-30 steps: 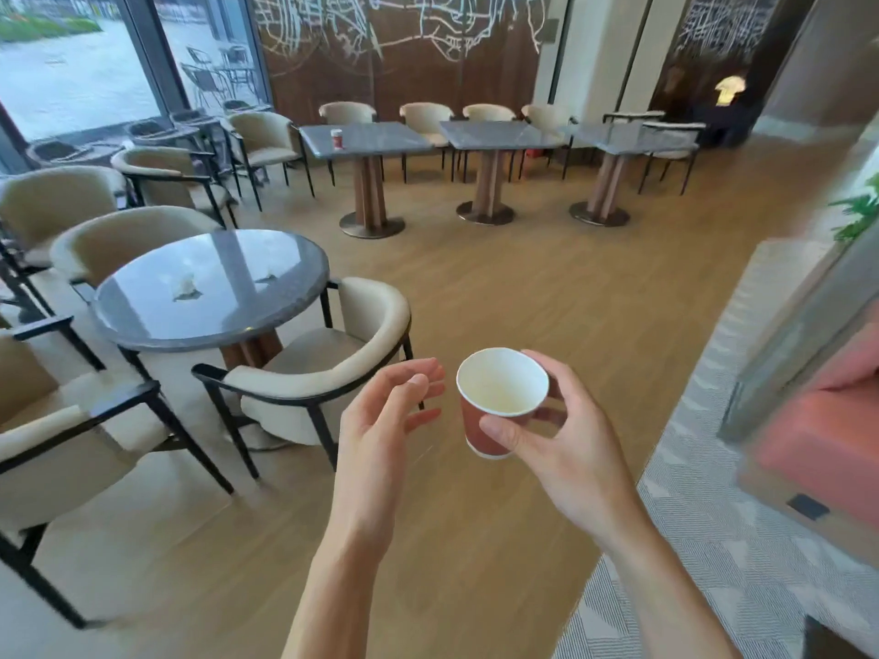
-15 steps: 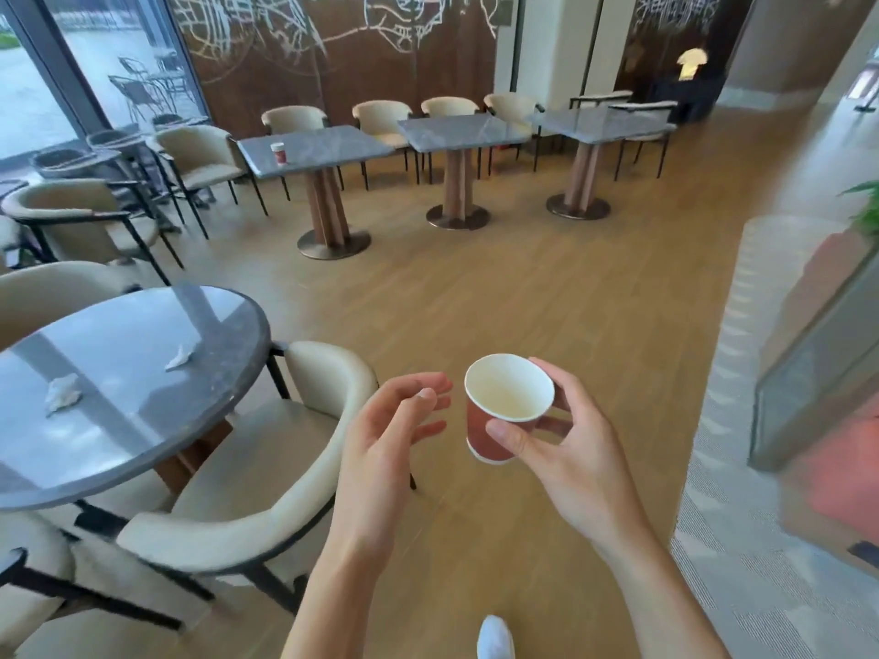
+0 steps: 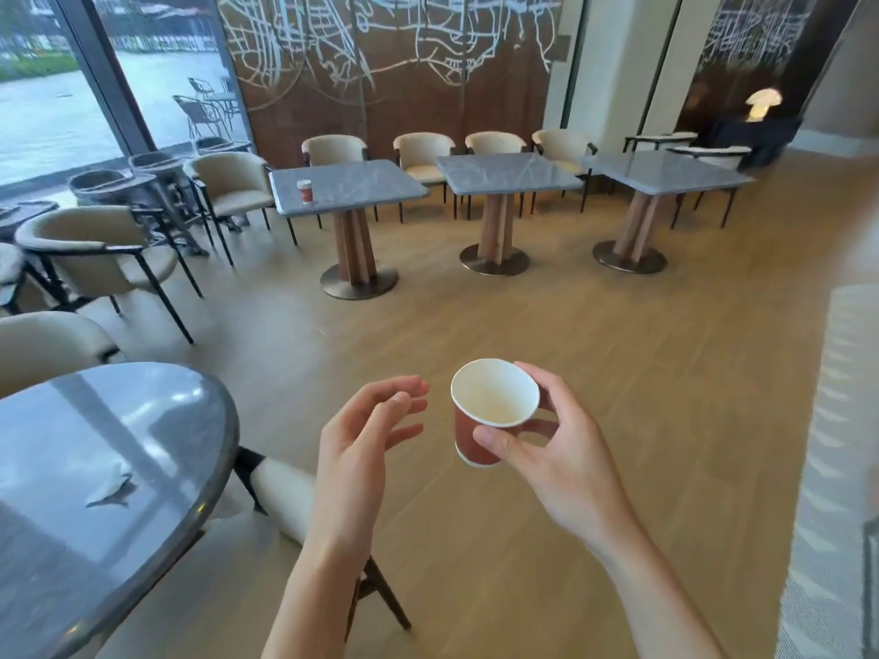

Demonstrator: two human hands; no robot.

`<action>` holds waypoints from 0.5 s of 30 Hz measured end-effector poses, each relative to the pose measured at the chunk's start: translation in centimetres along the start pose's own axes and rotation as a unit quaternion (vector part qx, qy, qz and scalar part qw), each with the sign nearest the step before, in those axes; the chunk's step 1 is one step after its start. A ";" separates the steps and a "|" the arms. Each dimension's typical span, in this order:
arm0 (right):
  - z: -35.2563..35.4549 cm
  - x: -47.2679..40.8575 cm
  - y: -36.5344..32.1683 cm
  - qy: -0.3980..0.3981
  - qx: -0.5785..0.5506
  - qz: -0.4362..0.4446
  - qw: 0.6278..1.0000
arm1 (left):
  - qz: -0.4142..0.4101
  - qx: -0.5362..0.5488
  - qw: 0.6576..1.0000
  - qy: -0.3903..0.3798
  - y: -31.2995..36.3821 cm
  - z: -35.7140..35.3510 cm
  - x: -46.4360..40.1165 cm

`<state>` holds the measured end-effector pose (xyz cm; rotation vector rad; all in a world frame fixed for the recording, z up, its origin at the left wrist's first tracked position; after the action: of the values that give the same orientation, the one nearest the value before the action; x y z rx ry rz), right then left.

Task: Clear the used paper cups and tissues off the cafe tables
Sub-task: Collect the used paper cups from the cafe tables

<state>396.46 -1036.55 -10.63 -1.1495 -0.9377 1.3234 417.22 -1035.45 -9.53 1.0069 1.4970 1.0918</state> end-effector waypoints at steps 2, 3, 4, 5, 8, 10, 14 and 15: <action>-1.0 -4.9 0.9 -0.005 0.003 0.003 1.000 | 0.002 0.001 1.000 0.013 -2.1 0.2 -4.6; -1.6 -7.5 1.4 -0.006 0.007 0.005 1.000 | 0.001 0.004 1.000 0.018 -3.2 0.2 -7.1; -2.3 -10.1 1.9 -0.009 0.011 0.004 1.000 | 0.003 0.006 1.000 0.025 -4.3 0.2 -9.8; -3.1 -12.9 2.4 -0.012 0.013 0.004 1.000 | 0.003 0.012 0.999 0.031 -5.3 0.2 -12.5; -5.2 -21.7 2.6 -0.014 0.027 0.012 0.999 | 0.002 0.039 0.999 0.033 -7.5 -0.5 -21.3; -6.4 -27.8 1.7 -0.013 0.031 0.017 0.999 | -0.002 0.052 0.998 0.027 -7.7 -1.0 -27.1; -8.5 -39.2 -1.7 -0.011 0.024 0.055 0.998 | -0.041 0.062 0.997 0.020 -6.3 -1.3 -37.9; -9.0 -41.5 -2.4 -0.014 0.021 0.062 0.998 | -0.046 0.058 0.997 0.020 -5.9 -1.3 -40.2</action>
<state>403.07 -1078.29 -5.68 -1.1741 -0.8658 1.4557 422.25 -1075.63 -5.61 0.9904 1.6393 0.9743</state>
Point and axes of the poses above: each hand's wrist, its own x-axis away from the middle knuckle, its own z-axis out of the back of the hand, y = z × x, the point moved 9 cm from there along -x, towards the middle knuckle, and after that the axes turned 6 degrees about -z, right-handed, at the moved point
